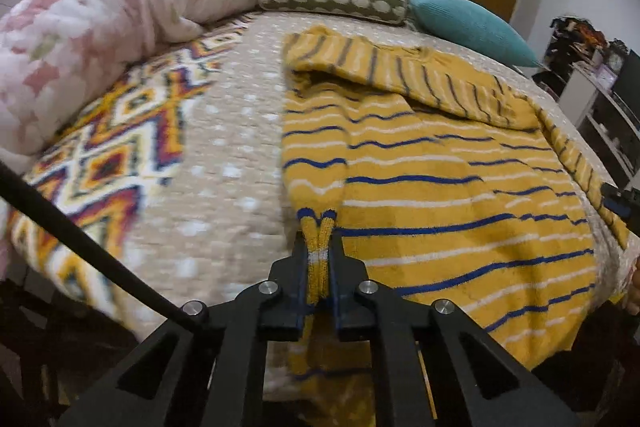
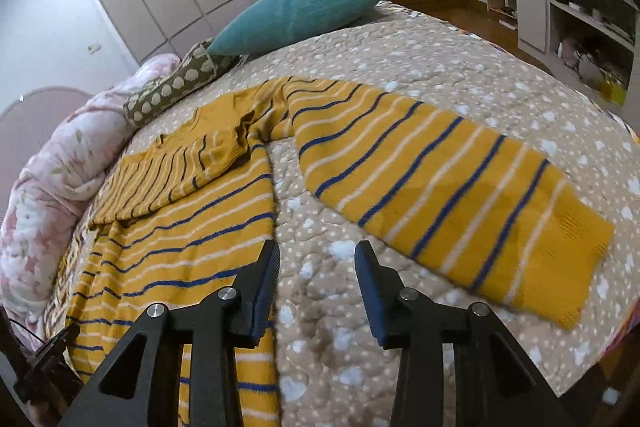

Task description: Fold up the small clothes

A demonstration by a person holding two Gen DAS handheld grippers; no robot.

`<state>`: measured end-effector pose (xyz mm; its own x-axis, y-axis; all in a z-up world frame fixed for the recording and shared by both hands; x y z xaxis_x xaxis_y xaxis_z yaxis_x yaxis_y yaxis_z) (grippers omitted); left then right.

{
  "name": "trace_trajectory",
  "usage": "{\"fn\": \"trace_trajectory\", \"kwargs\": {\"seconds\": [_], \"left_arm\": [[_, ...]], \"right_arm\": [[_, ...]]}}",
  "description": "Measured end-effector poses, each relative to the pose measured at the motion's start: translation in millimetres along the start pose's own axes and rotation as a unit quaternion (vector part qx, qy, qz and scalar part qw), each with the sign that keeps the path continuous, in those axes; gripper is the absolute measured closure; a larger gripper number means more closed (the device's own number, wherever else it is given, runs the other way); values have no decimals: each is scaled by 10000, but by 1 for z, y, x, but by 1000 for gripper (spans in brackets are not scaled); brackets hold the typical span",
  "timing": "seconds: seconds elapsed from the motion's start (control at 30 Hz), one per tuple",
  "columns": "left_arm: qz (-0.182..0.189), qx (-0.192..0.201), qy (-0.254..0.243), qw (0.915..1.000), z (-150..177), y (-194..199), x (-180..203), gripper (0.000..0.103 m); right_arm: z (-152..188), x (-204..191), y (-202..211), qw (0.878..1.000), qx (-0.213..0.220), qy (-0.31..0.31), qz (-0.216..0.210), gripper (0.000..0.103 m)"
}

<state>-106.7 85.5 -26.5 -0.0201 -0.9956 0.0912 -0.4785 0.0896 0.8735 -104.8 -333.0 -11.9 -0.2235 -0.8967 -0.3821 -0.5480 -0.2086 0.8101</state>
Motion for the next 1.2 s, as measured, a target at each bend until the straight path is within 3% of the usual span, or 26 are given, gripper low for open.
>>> {"fn": "trace_trajectory", "kwargs": {"seconds": [0.07,0.1,0.17,0.27,0.4,0.6,0.67,0.8,1.0,1.07,1.13,1.2], "left_arm": [[-25,18,127,9999,1,8,-12,95],[-122,61,198,9997,1,12,-20,100],[-394,165,309,9986,3,23,-37,100],[-250,260,557,9978,5,34,-53,97],[-146,410,736,9963,2,43,-57,67],[257,616,472,9967,-16,46,-7,41],[283,679,256,9970,-21,46,13,39],[336,693,-56,9970,-22,46,41,37],[350,591,-291,9972,-11,42,60,36],[366,575,-310,9972,-10,42,61,36],[359,599,-327,9970,-9,45,60,36],[313,681,-348,9966,-11,51,57,36]], "right_arm": [[0,1,4,10000,21,-15,-15,60],[1,2,6,10000,32,-14,-12,60],[3,5,11,10000,61,-46,-17,60],[8,21,20,9997,110,-218,-21,60],[14,60,33,9973,212,-701,-17,60],[19,118,55,9872,444,-1529,-58,55],[22,129,61,9850,478,-1655,-47,54],[23,149,71,9819,662,-1715,463,47],[15,157,49,9837,544,-1351,1054,45],[12,151,41,9853,478,-1159,1159,51],[9,144,36,9886,349,-1053,1017,95],[0,141,39,9911,249,-1039,797,97]]}}
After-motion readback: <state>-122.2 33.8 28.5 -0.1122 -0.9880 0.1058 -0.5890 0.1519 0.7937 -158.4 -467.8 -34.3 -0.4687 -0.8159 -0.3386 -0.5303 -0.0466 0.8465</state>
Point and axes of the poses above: each gripper's, at about its wrist camera, not at the fingertips, and y roughly against the way its jaws point, x to its right, z to its underside, the point moved 10 cm from there along -y, roughly the way its jaws point, and after that the axes turned 11 degrees about -x, right-handed, at the moved point
